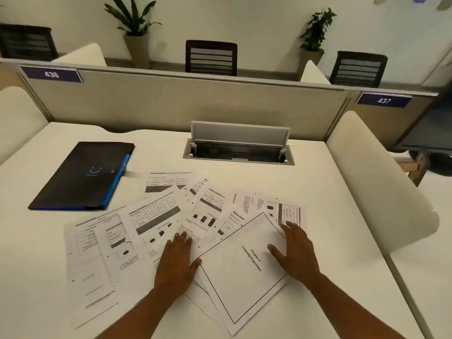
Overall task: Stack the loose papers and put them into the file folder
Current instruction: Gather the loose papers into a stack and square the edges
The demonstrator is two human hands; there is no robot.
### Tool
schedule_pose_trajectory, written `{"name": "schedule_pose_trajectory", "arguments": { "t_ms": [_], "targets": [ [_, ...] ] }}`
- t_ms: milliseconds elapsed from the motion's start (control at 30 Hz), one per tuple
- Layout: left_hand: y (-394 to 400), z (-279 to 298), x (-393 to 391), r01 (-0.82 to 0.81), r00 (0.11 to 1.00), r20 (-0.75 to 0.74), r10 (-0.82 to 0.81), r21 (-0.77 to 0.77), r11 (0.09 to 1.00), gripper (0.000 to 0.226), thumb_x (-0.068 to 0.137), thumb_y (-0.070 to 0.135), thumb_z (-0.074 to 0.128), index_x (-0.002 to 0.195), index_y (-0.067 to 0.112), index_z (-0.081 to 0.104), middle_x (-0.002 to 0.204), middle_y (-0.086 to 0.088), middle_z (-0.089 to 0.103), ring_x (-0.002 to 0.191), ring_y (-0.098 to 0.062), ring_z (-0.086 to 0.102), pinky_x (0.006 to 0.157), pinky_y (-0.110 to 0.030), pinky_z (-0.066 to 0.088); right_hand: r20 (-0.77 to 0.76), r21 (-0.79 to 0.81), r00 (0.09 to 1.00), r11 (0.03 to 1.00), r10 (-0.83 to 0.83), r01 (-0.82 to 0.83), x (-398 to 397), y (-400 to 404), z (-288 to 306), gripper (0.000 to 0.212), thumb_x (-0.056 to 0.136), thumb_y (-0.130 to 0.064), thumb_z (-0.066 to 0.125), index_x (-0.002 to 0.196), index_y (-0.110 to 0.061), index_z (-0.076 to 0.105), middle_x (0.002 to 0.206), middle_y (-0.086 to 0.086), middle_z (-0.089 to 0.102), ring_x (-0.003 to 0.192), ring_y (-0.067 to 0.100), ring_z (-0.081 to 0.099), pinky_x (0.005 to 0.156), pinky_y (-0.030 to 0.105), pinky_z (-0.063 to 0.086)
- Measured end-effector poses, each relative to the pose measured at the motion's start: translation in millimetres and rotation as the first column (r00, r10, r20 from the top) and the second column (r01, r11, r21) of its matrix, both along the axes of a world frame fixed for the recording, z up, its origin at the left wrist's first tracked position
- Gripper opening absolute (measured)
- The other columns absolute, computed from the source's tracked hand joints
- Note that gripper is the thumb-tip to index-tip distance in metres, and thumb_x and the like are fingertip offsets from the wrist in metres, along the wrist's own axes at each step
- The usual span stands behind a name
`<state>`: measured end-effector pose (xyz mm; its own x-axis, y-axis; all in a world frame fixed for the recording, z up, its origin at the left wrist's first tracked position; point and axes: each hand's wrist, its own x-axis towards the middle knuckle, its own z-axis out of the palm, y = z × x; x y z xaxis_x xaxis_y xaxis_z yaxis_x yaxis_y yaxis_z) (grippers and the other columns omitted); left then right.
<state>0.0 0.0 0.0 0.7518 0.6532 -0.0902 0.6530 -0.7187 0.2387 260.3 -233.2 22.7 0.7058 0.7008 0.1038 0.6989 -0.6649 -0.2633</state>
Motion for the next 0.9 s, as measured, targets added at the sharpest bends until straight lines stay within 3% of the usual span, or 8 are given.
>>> {"name": "schedule_pose_trajectory", "arguments": {
  "t_ms": [200,300,467,633,700,767,833,900],
  "targets": [
    [-4,3,-1,-0.011,0.998,0.062,0.01,0.021,1.0,0.065,0.089,0.051,0.054,0.142,0.016,0.043,0.15,-0.004,0.04,0.141,-0.023,0.034,0.119,-0.035,0.02,-0.013,0.0,0.966,0.966,-0.257,0.257,-14,-15,-8,0.095,0.069,-0.084,0.059,0.135,-0.017,0.053,0.131,0.005,0.058,0.119,0.031,0.055,0.087,0.048,0.051],
    [-7,9,3,-0.03,0.996,0.088,0.029,0.011,0.999,0.061,0.084,0.047,0.062,0.136,0.017,0.05,0.139,-0.003,0.048,0.13,-0.024,0.044,0.11,-0.035,0.037,-0.022,-0.038,0.959,0.959,-0.281,0.28,-15,-17,-13,0.108,0.06,-0.094,0.05,0.136,-0.016,0.053,0.127,0.006,0.056,0.114,0.032,0.054,0.083,0.048,0.05],
    [-15,17,12,-0.052,0.993,0.102,0.058,-0.06,0.997,0.061,0.083,0.049,0.063,0.134,0.018,0.049,0.135,-0.001,0.046,0.124,-0.02,0.043,0.104,-0.031,0.042,-0.132,-0.058,0.938,0.947,-0.32,0.315,-7,-12,-15,0.116,0.051,-0.09,0.066,0.14,-0.017,0.05,0.125,0.006,0.053,0.111,0.032,0.049,0.086,0.047,0.05],
    [-12,25,19,-0.087,0.986,0.128,0.103,-0.129,0.988,0.054,0.077,0.041,0.074,0.123,0.02,0.054,0.129,0.001,0.048,0.119,-0.02,0.043,0.098,-0.032,0.046,-0.392,0.107,0.871,0.926,-0.296,0.363,3,-4,-10,0.103,0.054,-0.043,0.097,0.142,-0.019,0.05,0.124,0.005,0.048,0.116,0.029,0.046,0.097,0.039,0.044],
    [-10,28,20,-0.105,0.982,0.141,0.124,-0.137,0.985,0.048,0.075,0.036,0.077,0.116,0.02,0.056,0.122,0.002,0.05,0.113,-0.02,0.045,0.093,-0.032,0.048,-0.449,0.232,0.852,0.886,-0.268,0.401,3,-2,-4,0.086,0.062,-0.013,0.095,0.138,-0.018,0.055,0.124,0.005,0.048,0.112,0.026,0.055,0.095,0.034,0.05],
    [-8,29,20,-0.126,0.979,0.14,0.147,-0.15,0.981,0.039,0.077,0.031,0.076,0.109,0.021,0.057,0.114,0.003,0.052,0.107,-0.019,0.047,0.088,-0.031,0.049,-0.514,0.318,0.817,0.826,-0.262,0.465,3,-1,2,0.074,0.067,0.006,0.086,0.133,-0.016,0.059,0.125,0.005,0.05,0.105,0.021,0.063,0.082,0.016,0.05],
    [-7,31,20,-0.141,0.972,0.156,0.178,-0.224,0.964,0.025,0.081,0.028,0.073,0.1,0.023,0.057,0.104,0.006,0.056,0.099,-0.016,0.05,0.082,-0.029,0.049,-0.589,0.36,0.758,0.748,-0.282,0.558,2,1,8,0.067,0.071,0.009,0.083,0.13,-0.015,0.062,0.124,0.004,0.057,0.099,0.019,0.064,0.072,0.008,0.044],
    [-5,33,20,-0.163,0.956,0.172,0.238,-0.364,0.917,0.014,0.084,0.023,0.07,0.088,0.025,0.056,0.089,0.008,0.06,0.087,-0.013,0.057,0.072,-0.022,0.048,-0.699,0.356,0.656,0.657,-0.284,0.665,4,4,11,0.059,0.073,0.003,0.085,0.126,-0.015,0.065,0.119,0.003,0.065,0.1,0.021,0.064,0.078,0.016,0.048]
  ]
}}
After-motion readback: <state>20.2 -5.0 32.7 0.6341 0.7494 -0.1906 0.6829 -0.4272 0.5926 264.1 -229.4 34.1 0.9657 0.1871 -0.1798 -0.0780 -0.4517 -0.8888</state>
